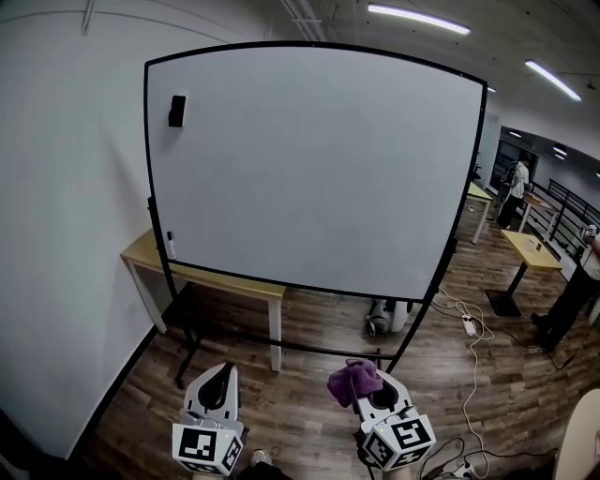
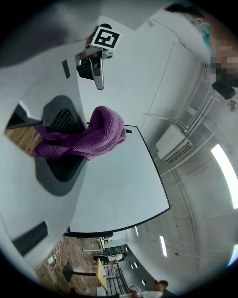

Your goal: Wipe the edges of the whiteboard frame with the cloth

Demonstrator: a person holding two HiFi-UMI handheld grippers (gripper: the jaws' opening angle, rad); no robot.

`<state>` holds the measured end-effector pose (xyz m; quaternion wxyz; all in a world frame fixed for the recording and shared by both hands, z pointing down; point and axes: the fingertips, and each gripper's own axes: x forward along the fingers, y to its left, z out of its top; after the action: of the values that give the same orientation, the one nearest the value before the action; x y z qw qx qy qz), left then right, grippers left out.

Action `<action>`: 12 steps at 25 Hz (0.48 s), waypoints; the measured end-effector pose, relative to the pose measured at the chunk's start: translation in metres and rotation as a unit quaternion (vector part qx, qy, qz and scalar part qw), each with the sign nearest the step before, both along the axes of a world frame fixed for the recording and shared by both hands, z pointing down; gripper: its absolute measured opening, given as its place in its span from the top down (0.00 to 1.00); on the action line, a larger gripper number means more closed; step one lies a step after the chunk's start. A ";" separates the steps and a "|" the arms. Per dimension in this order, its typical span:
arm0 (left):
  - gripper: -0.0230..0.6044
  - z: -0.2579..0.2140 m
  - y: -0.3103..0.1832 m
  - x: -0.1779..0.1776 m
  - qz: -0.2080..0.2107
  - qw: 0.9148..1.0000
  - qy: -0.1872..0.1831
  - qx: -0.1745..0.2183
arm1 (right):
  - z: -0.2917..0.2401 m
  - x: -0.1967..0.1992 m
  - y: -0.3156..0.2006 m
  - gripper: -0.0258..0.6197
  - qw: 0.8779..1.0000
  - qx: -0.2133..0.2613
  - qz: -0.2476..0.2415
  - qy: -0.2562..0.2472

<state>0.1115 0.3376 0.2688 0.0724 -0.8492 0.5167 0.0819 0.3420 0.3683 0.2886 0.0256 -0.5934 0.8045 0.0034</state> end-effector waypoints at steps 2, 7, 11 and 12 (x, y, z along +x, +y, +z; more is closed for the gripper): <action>0.94 0.000 0.002 0.000 0.001 1.000 0.000 0.000 | 0.000 -0.001 0.003 0.78 1.000 0.001 -0.001 0.001; 0.94 0.001 0.004 0.003 0.005 1.000 -0.001 0.000 | 0.001 0.000 0.007 0.78 1.000 0.002 0.001 0.003; 0.94 0.001 0.004 0.005 0.007 1.000 0.000 0.000 | 0.002 0.000 0.008 0.78 1.000 0.000 0.002 0.003; 0.93 0.001 0.004 0.005 0.008 1.000 0.000 0.000 | 0.002 0.000 0.009 0.78 1.000 0.000 0.002 0.003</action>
<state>0.1170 0.3420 0.2698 0.0715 -0.8534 0.5098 0.0822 0.3421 0.3772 0.2909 0.0236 -0.5948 0.8035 0.0056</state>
